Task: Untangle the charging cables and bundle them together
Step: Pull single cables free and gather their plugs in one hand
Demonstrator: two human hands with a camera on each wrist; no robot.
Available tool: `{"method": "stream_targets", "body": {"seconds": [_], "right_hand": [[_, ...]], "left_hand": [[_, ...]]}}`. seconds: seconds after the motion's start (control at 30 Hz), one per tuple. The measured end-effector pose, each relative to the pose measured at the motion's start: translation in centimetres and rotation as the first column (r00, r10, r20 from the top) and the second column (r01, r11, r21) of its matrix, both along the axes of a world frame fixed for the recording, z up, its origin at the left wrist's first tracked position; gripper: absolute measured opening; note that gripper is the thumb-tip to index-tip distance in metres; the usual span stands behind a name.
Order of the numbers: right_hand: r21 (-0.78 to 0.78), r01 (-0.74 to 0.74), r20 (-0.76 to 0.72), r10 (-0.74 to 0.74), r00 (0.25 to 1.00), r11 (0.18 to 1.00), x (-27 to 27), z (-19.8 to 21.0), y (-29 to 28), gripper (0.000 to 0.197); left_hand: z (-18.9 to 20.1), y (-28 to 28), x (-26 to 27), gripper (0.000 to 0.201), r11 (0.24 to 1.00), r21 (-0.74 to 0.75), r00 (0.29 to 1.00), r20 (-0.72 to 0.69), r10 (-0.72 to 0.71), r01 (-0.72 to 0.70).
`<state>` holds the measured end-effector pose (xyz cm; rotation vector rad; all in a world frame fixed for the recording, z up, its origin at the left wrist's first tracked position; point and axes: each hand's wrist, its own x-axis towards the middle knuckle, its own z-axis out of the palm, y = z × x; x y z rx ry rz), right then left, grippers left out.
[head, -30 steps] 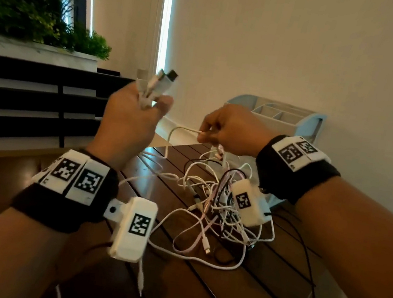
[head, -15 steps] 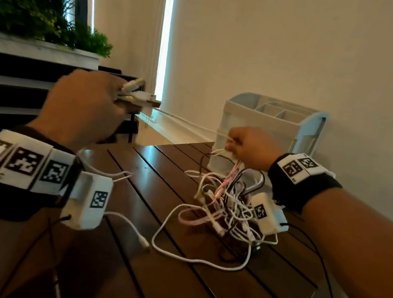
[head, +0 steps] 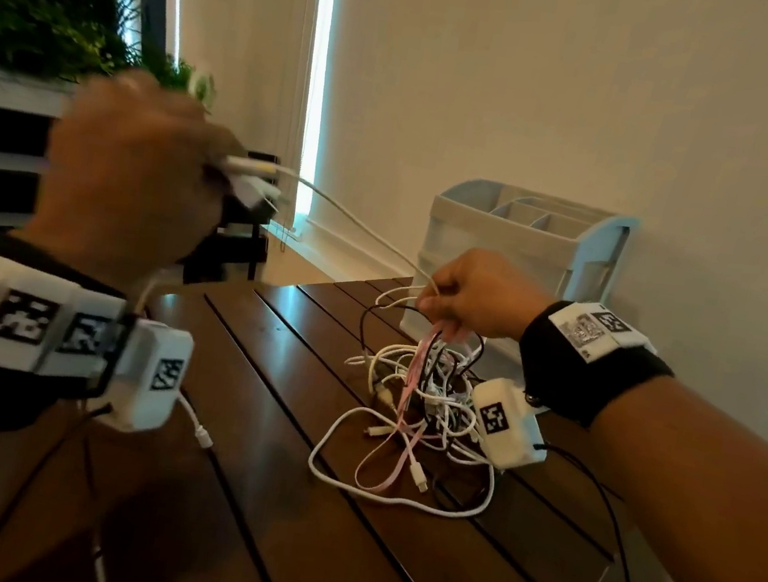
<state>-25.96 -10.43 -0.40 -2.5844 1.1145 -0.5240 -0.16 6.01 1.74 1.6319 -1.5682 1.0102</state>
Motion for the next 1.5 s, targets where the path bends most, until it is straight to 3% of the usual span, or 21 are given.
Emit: {"method": "stream_targets", "body": {"seconds": [0.07,0.13,0.27,0.37,0.53,0.63,0.7,0.77,0.83,0.93,1.0,1.07,1.13,1.2,1.37,1.5], "right_hand": [[-0.014,-0.027,0.082,0.028,0.996,1.000,0.2,-0.1,0.0,0.010],[-0.060,-0.037,0.095,0.043,0.995,0.998,0.7,0.0,0.1,0.010],[-0.145,-0.016,-0.115,0.000,0.993,0.989,0.9,-0.4,0.5,0.010],[-0.150,0.000,-0.127,-0.020,0.992,0.989,0.4,-0.5,0.6,0.013],[-0.189,-0.005,-0.170,-0.028,0.985,0.982,0.4,0.2,0.7,0.009],[-0.251,-0.003,-0.190,-0.046,0.981,0.968,0.7,0.6,0.8,0.008],[-0.317,0.021,-0.064,-0.044,0.997,0.948,0.7,0.9,0.8,0.007],[-0.326,0.031,0.035,-0.021,0.999,0.945,0.7,1.0,0.9,0.007],[-0.303,0.001,0.012,0.003,1.000,0.953,0.8,0.8,1.0,0.008],[-0.295,-0.010,-0.085,-0.016,0.996,0.955,0.9,0.2,0.9,0.012],[-0.266,-0.002,-0.145,-0.038,0.989,0.964,0.6,-0.1,0.8,0.015],[-0.231,-0.011,-0.226,-0.043,0.973,0.973,0.3,-0.4,1.0,0.015],[-0.235,-0.030,-0.306,-0.045,0.951,0.972,0.3,-0.6,1.4,0.013],[-0.282,-0.061,-0.375,-0.051,0.926,0.957,0.5,-0.8,1.9,0.010],[-0.458,-0.141,-0.442,-0.087,0.893,0.878,2.1,-1.2,3.2,0.011],[-0.405,-0.164,-0.348,0.014,0.937,0.899,3.1,-1.0,3.8,0.008]], "left_hand": [[0.7,0.7,1.7,0.064,0.993,-0.036,0.989,-0.098,-0.113,0.110],[1.0,1.2,1.6,0.067,0.986,-0.045,0.984,-0.067,-0.163,0.160],[0.2,1.0,-1.3,0.031,0.997,0.060,0.978,0.200,-0.059,0.048],[-1.6,-0.6,-2.0,0.032,0.954,0.295,0.987,0.161,-0.001,-0.047],[-2.7,-1.5,-2.4,0.018,0.814,0.539,0.975,0.151,0.161,-0.218],[-1.5,-0.9,-1.2,0.013,0.830,0.477,0.957,0.164,0.239,-0.289],[0.1,-0.1,0.7,0.015,0.934,0.292,0.978,0.080,0.192,-0.208],[1.3,0.9,1.5,0.012,0.981,0.172,0.996,0.013,0.085,-0.086],[1.6,1.4,1.2,0.012,0.990,0.140,1.000,0.015,0.007,-0.009],[1.5,2.0,-0.4,0.028,0.997,0.076,0.994,0.109,0.008,-0.017],[0.5,1.3,-1.9,0.027,0.992,0.125,0.977,0.209,-0.046,0.020],[-1.3,-0.2,-3.9,0.020,0.939,0.337,0.969,0.247,-0.012,-0.074],[-3.5,-1.7,-5.0,0.016,0.829,0.541,0.979,0.200,0.042,-0.146],[-5.0,-2.6,-5.4,0.021,0.770,0.633,0.996,0.073,0.040,-0.078],[-5.7,-3.2,-6.2,0.031,0.803,0.590,0.988,-0.154,0.005,0.088],[-6.0,-3.5,-7.1,0.031,0.786,0.550,0.936,-0.336,-0.103,0.283]]}}
